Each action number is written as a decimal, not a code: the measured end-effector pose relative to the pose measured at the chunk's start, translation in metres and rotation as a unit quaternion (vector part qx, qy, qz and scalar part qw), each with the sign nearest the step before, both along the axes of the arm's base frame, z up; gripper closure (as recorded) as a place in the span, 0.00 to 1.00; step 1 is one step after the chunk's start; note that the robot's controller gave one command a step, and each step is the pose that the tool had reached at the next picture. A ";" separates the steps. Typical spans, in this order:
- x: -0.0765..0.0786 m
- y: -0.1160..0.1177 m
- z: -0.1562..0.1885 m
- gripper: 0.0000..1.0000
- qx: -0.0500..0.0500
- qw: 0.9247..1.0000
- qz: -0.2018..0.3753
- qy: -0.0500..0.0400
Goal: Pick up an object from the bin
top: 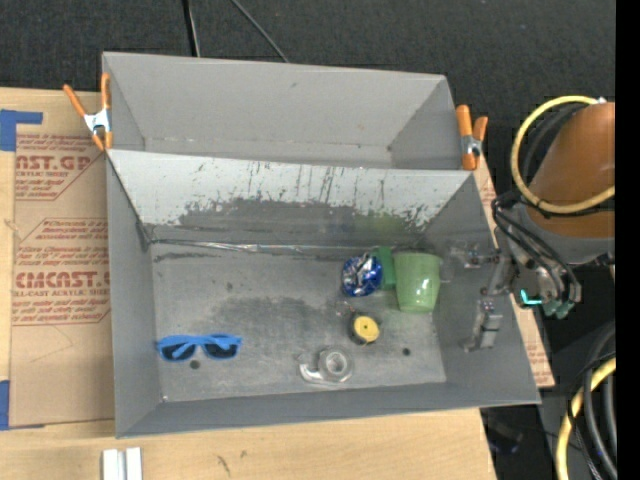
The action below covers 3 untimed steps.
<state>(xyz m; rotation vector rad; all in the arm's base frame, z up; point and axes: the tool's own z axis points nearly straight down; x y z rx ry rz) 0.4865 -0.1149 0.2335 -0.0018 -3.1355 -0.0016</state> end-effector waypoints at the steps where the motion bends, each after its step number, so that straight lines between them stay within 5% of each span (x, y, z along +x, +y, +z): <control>1: 0.059 0.046 -0.100 0.00 0.001 0.999 0.033 -0.001; 2: 0.087 0.048 -0.157 0.00 0.000 1.000 0.000 -0.007; 3: 0.106 0.035 -0.162 0.00 0.000 0.994 -0.112 -0.005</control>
Offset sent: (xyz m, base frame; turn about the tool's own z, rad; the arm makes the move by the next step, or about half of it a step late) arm 0.0589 0.0430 -0.0949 -0.0623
